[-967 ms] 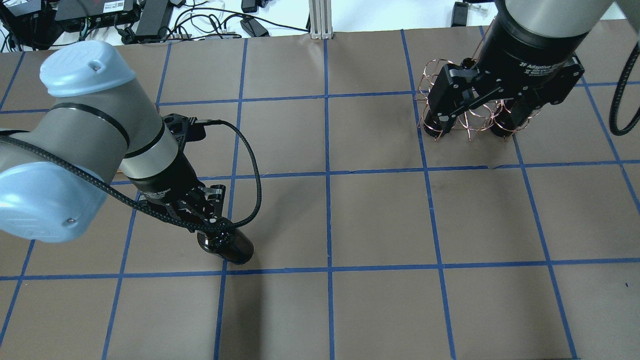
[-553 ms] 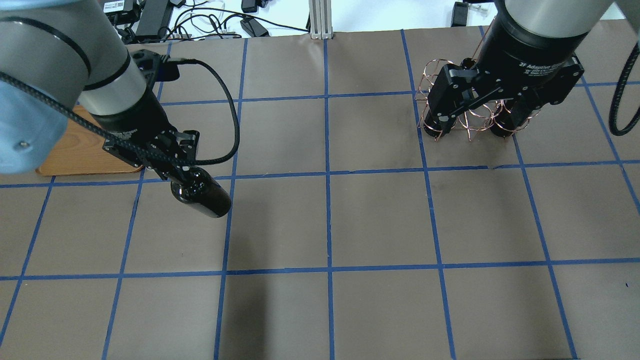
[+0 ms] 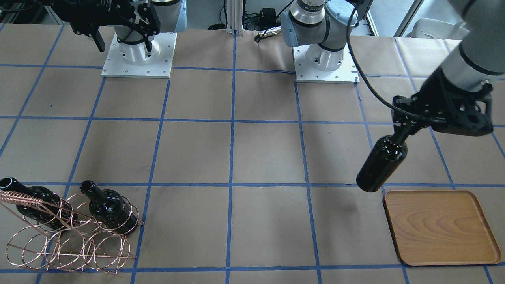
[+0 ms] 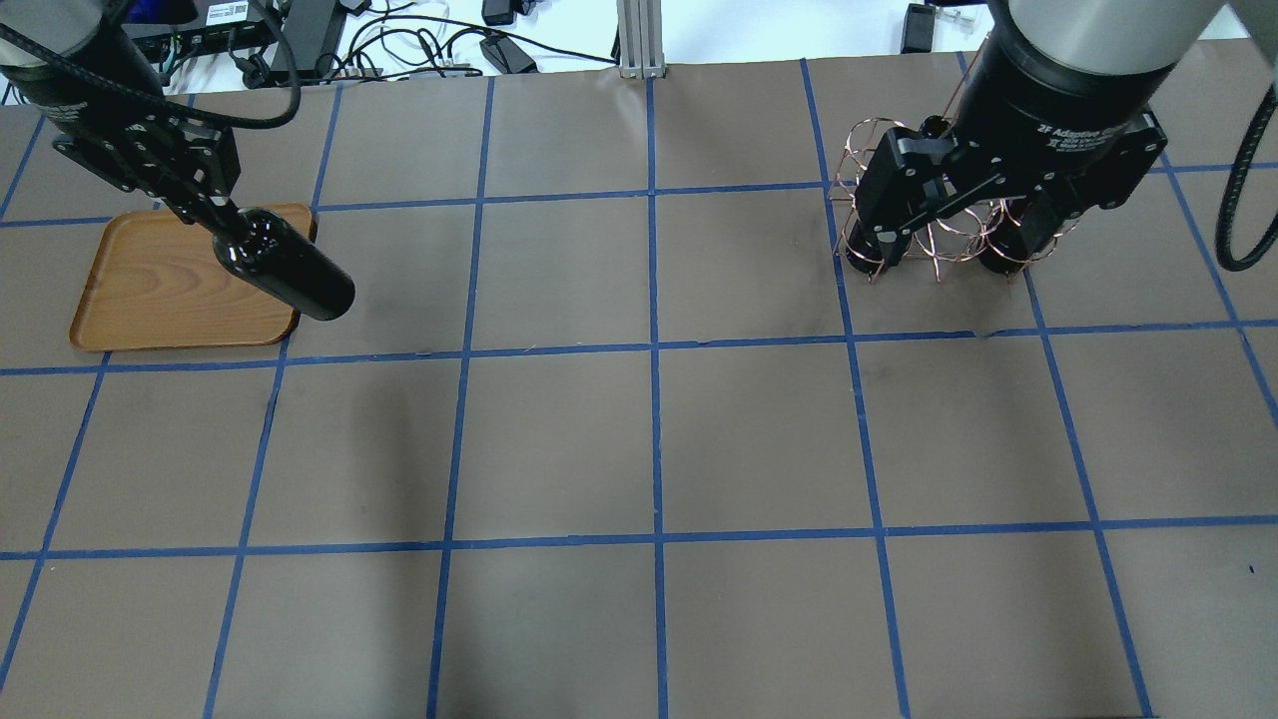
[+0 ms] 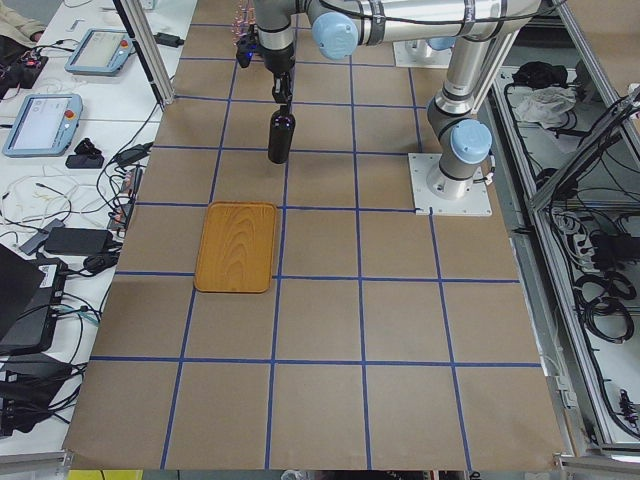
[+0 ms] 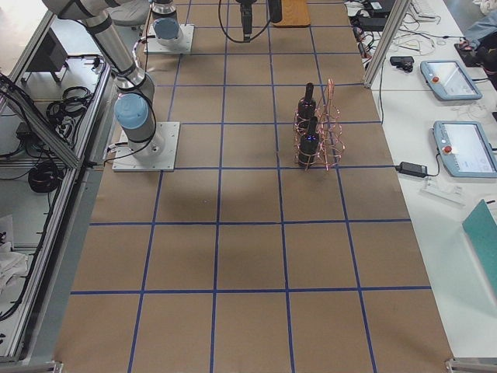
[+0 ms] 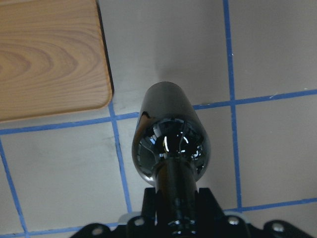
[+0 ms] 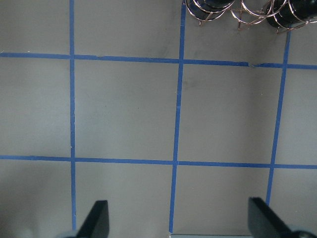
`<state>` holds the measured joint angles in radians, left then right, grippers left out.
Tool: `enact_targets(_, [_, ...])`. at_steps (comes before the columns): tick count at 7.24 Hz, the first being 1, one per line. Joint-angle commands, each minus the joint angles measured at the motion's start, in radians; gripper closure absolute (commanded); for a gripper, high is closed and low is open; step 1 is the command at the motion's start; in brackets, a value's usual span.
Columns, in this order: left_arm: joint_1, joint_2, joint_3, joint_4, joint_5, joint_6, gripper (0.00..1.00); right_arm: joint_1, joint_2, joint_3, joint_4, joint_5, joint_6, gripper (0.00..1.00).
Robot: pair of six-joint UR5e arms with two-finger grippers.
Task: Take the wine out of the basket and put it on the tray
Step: 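Lift the bottle with the left gripper and move it over the tray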
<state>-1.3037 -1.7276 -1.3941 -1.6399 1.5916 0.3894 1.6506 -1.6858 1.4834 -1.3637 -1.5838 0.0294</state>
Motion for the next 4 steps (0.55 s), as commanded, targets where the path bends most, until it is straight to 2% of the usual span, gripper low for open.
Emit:
enact_targets(1, [0.108,-0.119,0.11,0.009,0.001,0.145,1.0,0.0,0.0,0.0,0.002,0.004,0.004,0.0])
enact_targets(2, [0.151,-0.157,0.145,0.03,0.037,0.216,1.0,0.0,0.0,0.0,0.002,0.001,0.003,0.0])
enact_targets(4, [0.219,-0.216,0.162,0.071,0.047,0.29,1.0,0.002,0.0,0.0,0.003,0.004,0.006,0.0])
